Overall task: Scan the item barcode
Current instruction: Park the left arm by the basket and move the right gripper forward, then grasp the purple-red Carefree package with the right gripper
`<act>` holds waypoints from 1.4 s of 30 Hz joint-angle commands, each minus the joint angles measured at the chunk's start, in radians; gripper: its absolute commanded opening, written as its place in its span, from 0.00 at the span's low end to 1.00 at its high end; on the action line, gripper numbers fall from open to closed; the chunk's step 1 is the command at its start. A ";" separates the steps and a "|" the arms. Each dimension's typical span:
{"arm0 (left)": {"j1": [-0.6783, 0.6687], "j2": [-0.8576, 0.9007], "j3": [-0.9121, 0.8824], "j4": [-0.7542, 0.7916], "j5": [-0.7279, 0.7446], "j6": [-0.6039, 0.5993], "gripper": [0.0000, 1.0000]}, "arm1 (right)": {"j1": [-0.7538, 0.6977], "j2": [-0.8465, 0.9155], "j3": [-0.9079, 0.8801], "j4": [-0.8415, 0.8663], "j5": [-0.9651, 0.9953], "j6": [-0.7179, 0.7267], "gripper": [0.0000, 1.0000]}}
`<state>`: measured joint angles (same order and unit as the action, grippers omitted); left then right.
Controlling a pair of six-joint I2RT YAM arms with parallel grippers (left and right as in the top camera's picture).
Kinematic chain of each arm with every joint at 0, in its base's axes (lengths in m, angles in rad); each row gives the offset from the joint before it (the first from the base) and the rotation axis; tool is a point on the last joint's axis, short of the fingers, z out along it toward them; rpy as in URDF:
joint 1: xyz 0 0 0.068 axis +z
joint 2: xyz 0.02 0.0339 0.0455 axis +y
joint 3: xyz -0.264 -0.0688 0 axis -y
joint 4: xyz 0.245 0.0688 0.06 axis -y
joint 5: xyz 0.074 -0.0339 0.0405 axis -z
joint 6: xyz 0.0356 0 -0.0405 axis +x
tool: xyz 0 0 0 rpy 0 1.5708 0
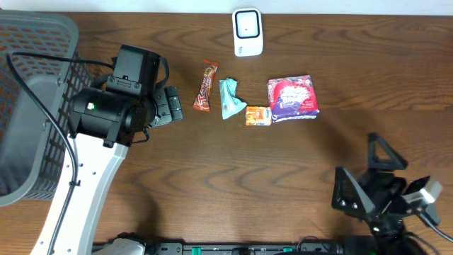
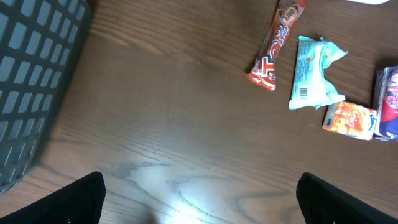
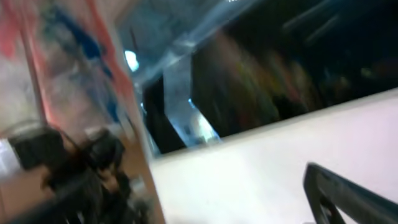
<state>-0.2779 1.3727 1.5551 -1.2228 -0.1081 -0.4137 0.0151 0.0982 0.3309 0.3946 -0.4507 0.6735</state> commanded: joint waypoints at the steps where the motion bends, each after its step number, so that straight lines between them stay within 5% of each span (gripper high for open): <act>1: 0.000 0.000 -0.002 0.000 -0.013 0.010 0.98 | 0.005 0.115 0.197 -0.222 -0.081 -0.314 0.99; 6: 0.000 0.000 -0.002 0.000 -0.013 0.010 0.98 | 0.005 0.343 0.470 -0.720 -0.082 -0.586 0.99; 17: 0.000 0.000 -0.002 0.000 -0.013 0.010 0.98 | 0.006 0.885 0.909 -1.253 -0.084 -0.697 0.99; 29: 0.000 0.000 -0.002 0.000 -0.013 0.010 0.98 | 0.006 1.170 0.938 -1.301 -0.236 -0.641 0.99; 42: 0.000 0.000 -0.002 0.000 -0.013 0.010 0.98 | 0.005 1.241 0.938 -1.280 -0.179 -0.641 0.99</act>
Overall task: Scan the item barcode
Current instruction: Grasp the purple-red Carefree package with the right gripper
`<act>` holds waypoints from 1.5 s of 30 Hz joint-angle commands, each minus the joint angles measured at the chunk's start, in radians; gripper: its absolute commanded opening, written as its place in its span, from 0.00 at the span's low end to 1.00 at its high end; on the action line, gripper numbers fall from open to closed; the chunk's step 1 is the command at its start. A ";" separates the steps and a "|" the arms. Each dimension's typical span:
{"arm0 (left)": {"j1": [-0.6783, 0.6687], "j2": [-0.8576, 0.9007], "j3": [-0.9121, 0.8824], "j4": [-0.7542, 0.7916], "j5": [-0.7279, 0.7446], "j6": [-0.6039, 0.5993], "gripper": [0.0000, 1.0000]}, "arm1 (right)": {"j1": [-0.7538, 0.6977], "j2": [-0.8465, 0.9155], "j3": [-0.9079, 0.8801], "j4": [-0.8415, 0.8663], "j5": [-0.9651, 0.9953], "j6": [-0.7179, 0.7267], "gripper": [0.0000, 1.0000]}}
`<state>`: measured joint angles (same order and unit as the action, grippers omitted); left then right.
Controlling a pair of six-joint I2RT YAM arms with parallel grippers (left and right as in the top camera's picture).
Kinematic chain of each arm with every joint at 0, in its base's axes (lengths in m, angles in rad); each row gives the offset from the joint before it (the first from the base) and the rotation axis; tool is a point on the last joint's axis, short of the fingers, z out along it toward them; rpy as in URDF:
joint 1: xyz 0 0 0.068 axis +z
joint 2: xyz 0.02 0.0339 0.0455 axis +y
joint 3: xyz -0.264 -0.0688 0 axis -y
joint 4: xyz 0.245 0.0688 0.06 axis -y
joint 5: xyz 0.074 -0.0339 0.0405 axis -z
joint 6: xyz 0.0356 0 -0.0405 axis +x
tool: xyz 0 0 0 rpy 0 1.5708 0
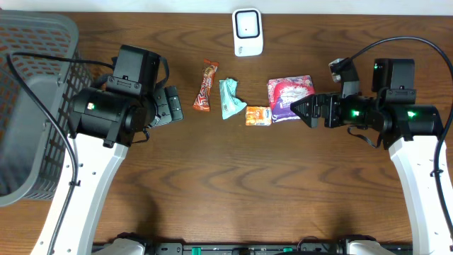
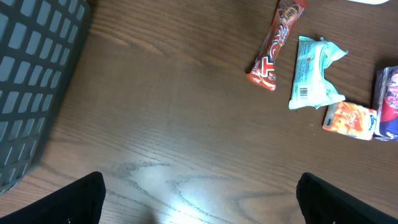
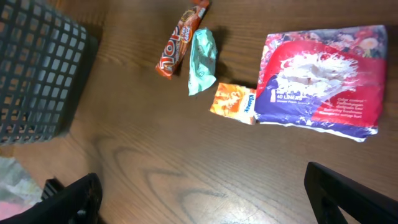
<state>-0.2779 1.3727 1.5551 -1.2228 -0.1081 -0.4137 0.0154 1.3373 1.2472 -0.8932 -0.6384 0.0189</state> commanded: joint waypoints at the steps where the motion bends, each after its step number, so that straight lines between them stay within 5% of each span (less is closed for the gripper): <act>1: 0.000 0.000 -0.002 0.000 -0.013 0.010 0.98 | 0.005 0.002 0.021 0.012 0.008 0.013 0.99; 6: 0.000 0.000 -0.002 0.000 -0.013 0.010 0.98 | 0.005 0.005 0.019 0.035 0.032 0.013 0.99; 16: 0.000 0.000 -0.002 0.000 -0.013 0.010 0.98 | 0.005 0.076 0.007 0.099 0.400 0.119 0.99; 30: 0.000 0.000 -0.002 0.000 -0.013 0.010 0.98 | 0.003 0.373 0.007 0.326 0.411 0.150 0.99; 42: 0.000 0.000 -0.002 0.000 -0.013 0.010 0.98 | 0.012 0.547 0.007 0.356 0.240 0.084 0.64; 45: 0.000 0.000 -0.002 0.000 -0.013 0.010 0.98 | 0.013 0.552 0.007 0.311 0.202 0.034 0.71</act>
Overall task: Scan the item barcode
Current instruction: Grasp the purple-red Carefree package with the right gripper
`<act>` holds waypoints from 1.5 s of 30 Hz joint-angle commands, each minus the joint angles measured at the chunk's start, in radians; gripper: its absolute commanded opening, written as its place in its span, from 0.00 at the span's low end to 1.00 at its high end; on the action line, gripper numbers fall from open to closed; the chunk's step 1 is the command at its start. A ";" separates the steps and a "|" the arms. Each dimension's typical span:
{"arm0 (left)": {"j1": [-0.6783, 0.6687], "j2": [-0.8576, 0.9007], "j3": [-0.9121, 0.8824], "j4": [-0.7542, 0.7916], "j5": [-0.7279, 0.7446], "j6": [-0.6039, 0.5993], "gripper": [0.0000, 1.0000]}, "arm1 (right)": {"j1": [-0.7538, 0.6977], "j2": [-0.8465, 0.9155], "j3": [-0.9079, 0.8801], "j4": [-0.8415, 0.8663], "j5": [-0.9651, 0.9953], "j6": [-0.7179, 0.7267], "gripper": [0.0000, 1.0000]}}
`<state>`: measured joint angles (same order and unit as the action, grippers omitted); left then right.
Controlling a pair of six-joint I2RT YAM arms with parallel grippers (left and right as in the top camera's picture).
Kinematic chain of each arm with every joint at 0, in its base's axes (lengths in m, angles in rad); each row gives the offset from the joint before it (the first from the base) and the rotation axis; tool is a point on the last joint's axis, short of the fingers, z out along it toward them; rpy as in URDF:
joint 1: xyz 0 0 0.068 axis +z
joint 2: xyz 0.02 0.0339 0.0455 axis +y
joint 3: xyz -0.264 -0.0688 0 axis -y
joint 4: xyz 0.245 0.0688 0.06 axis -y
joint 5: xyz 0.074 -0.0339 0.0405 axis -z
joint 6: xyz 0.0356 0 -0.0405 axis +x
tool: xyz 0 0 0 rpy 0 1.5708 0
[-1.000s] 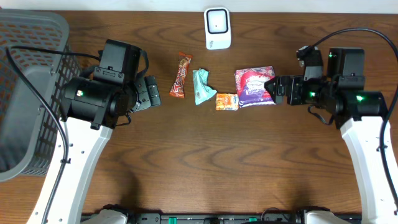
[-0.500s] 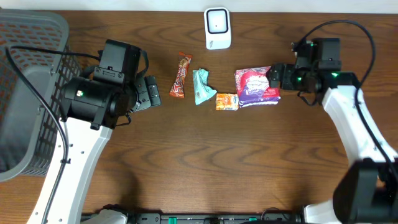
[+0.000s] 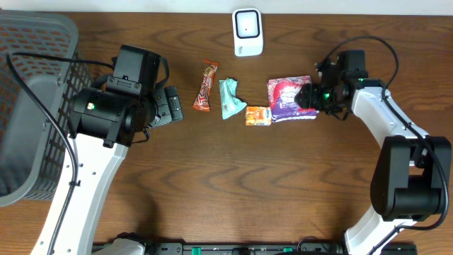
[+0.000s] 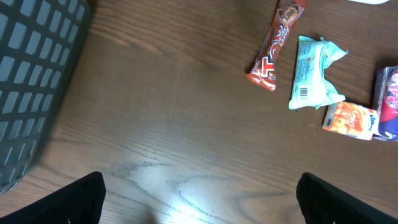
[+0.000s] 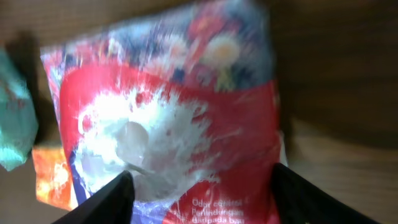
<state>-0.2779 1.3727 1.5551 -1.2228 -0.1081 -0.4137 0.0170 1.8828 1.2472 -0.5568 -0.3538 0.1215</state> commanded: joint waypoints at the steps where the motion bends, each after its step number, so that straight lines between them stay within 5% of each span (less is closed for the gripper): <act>1: 0.000 0.000 -0.002 0.000 -0.013 0.010 0.98 | 0.011 0.006 0.007 -0.042 -0.083 -0.068 0.72; 13: 0.000 0.000 -0.002 0.000 -0.013 0.010 0.98 | 0.024 -0.088 0.010 -0.268 -0.234 -0.119 0.61; 18: 0.000 0.000 -0.002 0.000 -0.013 0.010 0.98 | 0.026 -0.202 0.010 -0.260 -0.192 -0.083 0.77; 25: 0.000 0.000 -0.002 0.000 -0.013 0.010 0.98 | 0.026 -0.261 0.009 -0.205 0.105 0.138 0.99; 37: 0.000 0.000 -0.002 0.000 -0.013 0.010 0.98 | 0.026 -0.111 0.006 -0.127 0.133 0.236 0.99; 41: 0.000 0.000 -0.002 0.000 -0.013 0.010 0.98 | 0.026 -0.033 0.006 -0.085 0.036 0.237 0.91; 45: 0.000 0.000 -0.002 0.000 -0.013 0.010 0.98 | 0.031 0.051 0.006 -0.015 -0.112 0.137 0.97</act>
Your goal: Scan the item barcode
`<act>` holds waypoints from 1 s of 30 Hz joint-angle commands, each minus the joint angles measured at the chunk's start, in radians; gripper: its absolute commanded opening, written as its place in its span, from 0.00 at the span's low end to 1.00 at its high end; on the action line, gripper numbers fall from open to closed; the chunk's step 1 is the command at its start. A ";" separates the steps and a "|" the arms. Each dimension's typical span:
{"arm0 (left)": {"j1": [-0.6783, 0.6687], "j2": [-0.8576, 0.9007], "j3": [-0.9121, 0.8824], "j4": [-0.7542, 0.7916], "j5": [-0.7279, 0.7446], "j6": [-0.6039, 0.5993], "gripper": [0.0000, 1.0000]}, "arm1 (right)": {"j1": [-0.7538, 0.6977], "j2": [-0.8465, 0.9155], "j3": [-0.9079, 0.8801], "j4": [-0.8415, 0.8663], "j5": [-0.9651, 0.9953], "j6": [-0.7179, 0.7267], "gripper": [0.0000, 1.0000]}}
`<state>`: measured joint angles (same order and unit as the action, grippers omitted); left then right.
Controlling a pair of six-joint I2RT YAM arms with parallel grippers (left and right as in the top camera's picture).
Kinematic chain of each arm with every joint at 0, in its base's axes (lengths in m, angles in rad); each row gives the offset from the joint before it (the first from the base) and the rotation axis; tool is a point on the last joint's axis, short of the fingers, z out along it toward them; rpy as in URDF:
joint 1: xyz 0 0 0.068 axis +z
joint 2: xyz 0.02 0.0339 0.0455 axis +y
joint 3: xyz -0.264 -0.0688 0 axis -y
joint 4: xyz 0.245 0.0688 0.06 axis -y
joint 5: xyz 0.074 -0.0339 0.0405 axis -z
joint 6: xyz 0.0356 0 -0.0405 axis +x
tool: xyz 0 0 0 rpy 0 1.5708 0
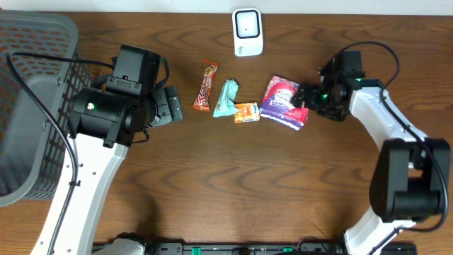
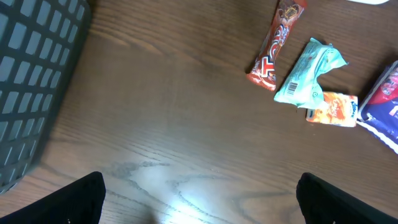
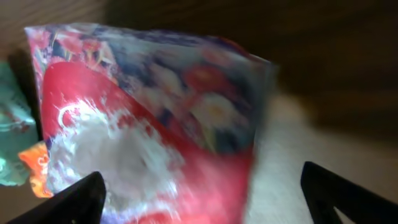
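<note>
A red and purple tissue pack (image 1: 282,101) lies askew on the wooden table (image 1: 233,184), filling the right wrist view (image 3: 143,118). My right gripper (image 1: 306,98) stands open at the pack's right edge, and part of the pack lies between its dark fingers (image 3: 74,199). The white barcode scanner (image 1: 248,32) stands at the table's far edge. Left of the pack are an orange packet (image 1: 247,112), a teal packet (image 1: 226,98) and a red candy bar (image 1: 206,86). My left gripper (image 1: 172,106) hangs open over bare wood (image 2: 199,208), left of the candy bar.
A dark mesh basket (image 1: 32,106) fills the left end of the table, its wall also showing in the left wrist view (image 2: 31,81). A black cable (image 1: 49,113) runs across the basket to the left arm.
The tissue pack has shifted left and turned askew. The orange and teal packets have been moved left, the teal one turned. My right fingers stand wider apart. The left arm has not moved.
My right arm was low at the table's front right corner, its camera off the table. Then it was over the table, right of the tissue pack. Then it was at the pack's right edge, close over it. Now the pack and two small packets sit further left.
</note>
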<state>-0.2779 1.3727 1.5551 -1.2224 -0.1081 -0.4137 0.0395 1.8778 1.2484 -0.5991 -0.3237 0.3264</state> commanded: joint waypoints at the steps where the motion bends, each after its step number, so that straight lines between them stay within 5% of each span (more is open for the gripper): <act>1: 0.000 0.000 -0.002 0.000 -0.013 0.010 0.98 | 0.011 0.074 0.005 0.035 -0.154 -0.074 0.95; 7: 0.000 0.000 -0.002 0.000 -0.013 0.010 0.98 | 0.010 0.115 0.006 0.034 -0.150 -0.078 0.46; 11: 0.000 0.000 -0.002 0.000 -0.013 0.010 0.98 | -0.002 0.064 0.041 -0.019 -0.132 -0.080 0.01; 21: 0.000 0.000 -0.002 0.000 -0.013 0.010 0.98 | 0.037 -0.138 0.304 -0.365 0.507 -0.029 0.01; 26: 0.000 0.000 -0.002 0.000 -0.013 0.010 0.98 | 0.089 -0.162 0.316 -0.492 0.980 0.121 0.01; 30: 0.000 0.000 -0.002 0.000 -0.013 0.010 0.98 | 0.099 -0.111 0.270 -0.513 1.080 0.154 0.02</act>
<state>-0.2779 1.3727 1.5551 -1.2224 -0.1081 -0.4137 0.1314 1.7084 1.5574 -1.1072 0.5228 0.4068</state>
